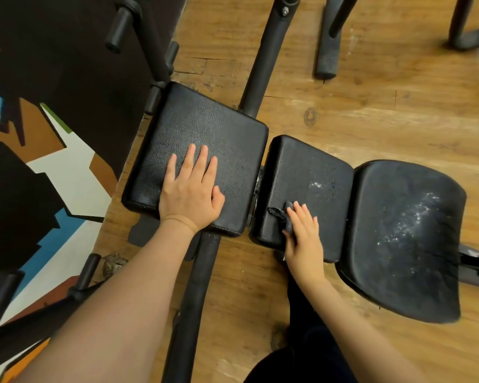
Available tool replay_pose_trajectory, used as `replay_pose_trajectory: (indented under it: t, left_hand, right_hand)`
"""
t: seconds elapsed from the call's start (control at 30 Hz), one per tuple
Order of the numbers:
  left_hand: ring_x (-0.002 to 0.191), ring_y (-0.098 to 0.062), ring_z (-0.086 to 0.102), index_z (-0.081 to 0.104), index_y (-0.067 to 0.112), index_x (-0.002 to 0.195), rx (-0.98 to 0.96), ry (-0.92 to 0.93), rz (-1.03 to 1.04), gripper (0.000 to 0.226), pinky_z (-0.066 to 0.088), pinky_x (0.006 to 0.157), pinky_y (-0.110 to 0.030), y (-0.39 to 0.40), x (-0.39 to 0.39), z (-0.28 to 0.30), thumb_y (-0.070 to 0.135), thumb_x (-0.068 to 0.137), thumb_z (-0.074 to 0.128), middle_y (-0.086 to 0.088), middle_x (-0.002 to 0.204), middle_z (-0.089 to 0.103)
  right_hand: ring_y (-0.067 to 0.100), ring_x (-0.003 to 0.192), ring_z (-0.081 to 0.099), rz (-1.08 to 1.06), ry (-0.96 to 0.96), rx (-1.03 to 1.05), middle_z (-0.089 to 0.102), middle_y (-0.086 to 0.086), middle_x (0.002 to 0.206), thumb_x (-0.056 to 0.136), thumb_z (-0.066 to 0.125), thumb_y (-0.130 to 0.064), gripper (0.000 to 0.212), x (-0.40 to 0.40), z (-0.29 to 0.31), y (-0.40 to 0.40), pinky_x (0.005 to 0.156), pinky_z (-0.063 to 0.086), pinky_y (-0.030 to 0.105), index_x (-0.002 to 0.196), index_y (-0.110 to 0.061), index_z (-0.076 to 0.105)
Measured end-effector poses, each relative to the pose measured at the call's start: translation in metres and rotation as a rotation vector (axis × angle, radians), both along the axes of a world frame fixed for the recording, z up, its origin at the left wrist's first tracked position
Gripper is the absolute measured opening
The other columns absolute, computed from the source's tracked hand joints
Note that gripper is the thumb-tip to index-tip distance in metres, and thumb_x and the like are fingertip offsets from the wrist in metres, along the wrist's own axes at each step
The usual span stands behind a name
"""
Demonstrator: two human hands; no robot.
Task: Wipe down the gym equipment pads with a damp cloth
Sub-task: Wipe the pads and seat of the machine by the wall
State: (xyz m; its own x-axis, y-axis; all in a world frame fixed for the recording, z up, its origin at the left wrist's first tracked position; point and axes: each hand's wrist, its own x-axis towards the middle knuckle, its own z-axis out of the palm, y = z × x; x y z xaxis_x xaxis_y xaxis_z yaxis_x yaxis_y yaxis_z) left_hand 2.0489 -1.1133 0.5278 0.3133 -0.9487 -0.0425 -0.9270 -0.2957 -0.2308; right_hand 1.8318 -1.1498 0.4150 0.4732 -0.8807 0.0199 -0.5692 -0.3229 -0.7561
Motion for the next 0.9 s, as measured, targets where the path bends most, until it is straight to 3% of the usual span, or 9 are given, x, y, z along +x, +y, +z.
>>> replay_pose_trajectory:
  t: [0.1, 0.23, 0.37, 0.53, 0.63, 0.73, 0.9]
  left_hand:
    - [0.134, -0.037, 0.039, 0.054, 0.006, 0.133, 0.028, -0.016, -0.010, 0.063, 0.024, 0.108, -0.056, -0.001, 0.000, 0.000, 0.038, 0.083, 0.031, -0.017, 0.142, 0.047]
    - [0.137, -0.034, 0.035, 0.049, 0.009, 0.138, 0.055, -0.028, 0.000, 0.066, 0.021, 0.109, -0.056, -0.002, 0.001, 0.000, 0.041, 0.083, 0.028, -0.014, 0.146, 0.043]
    - [0.135, -0.035, 0.038, 0.054, 0.007, 0.133, 0.021, -0.002, -0.009, 0.064, 0.023, 0.108, -0.056, 0.000, 0.002, -0.001, 0.038, 0.082, 0.030, -0.016, 0.143, 0.047]
    - [0.135, -0.035, 0.037, 0.053, 0.007, 0.133, 0.025, -0.015, -0.019, 0.064, 0.022, 0.108, -0.056, -0.001, 0.001, -0.002, 0.038, 0.082, 0.031, -0.016, 0.143, 0.046]
    - [0.137, -0.034, 0.034, 0.051, 0.007, 0.136, 0.052, -0.033, -0.023, 0.066, 0.020, 0.109, -0.057, -0.001, 0.001, -0.002, 0.039, 0.083, 0.029, -0.015, 0.146, 0.043]
    - [0.137, -0.035, 0.034, 0.051, 0.007, 0.136, 0.054, -0.037, -0.024, 0.065, 0.021, 0.109, -0.057, -0.001, 0.000, -0.002, 0.038, 0.082, 0.030, -0.015, 0.145, 0.044]
    - [0.136, -0.036, 0.036, 0.052, 0.006, 0.134, 0.038, -0.017, -0.028, 0.064, 0.022, 0.109, -0.057, 0.000, 0.000, -0.002, 0.035, 0.082, 0.031, -0.016, 0.144, 0.045]
  right_hand:
    - [0.035, 0.135, 0.032, 0.002, 0.015, 0.019, 0.043, 0.019, 0.140, 0.081, 0.055, 0.007, 0.050, 0.017, 0.009, -0.040, 0.110, 0.011, 0.046, 0.130, 0.000, 0.049]
    - [0.028, 0.141, 0.022, -0.028, 0.060, 0.022, 0.033, 0.014, 0.148, 0.090, 0.049, 0.000, 0.048, 0.040, 0.014, -0.091, 0.115, 0.006, 0.037, 0.137, -0.004, 0.042]
    - [0.031, 0.137, 0.030, -0.072, 0.000, 0.007, 0.040, 0.017, 0.143, 0.084, 0.053, 0.006, 0.049, 0.027, 0.005, -0.041, 0.112, 0.015, 0.026, 0.132, 0.000, 0.047]
    - [0.017, 0.137, 0.023, 0.010, -0.033, 0.008, 0.035, 0.005, 0.144, 0.080, 0.057, 0.012, 0.058, -0.009, -0.004, 0.033, 0.112, 0.019, 0.032, 0.135, -0.003, 0.045]
    - [0.024, 0.136, 0.028, 0.028, -0.032, 0.003, 0.041, 0.012, 0.142, 0.078, 0.056, 0.012, 0.056, 0.004, 0.005, 0.029, 0.111, 0.025, 0.040, 0.132, -0.002, 0.048]
    - [0.033, 0.132, 0.035, 0.127, -0.011, -0.056, 0.046, 0.019, 0.138, 0.080, 0.054, 0.004, 0.050, 0.021, 0.015, 0.020, 0.108, 0.020, 0.048, 0.130, 0.001, 0.049]
    - [0.028, 0.134, 0.031, 0.210, 0.010, -0.086, 0.039, 0.012, 0.143, 0.081, 0.052, 0.003, 0.055, -0.016, -0.005, 0.013, 0.109, 0.022, 0.048, 0.135, -0.004, 0.043]
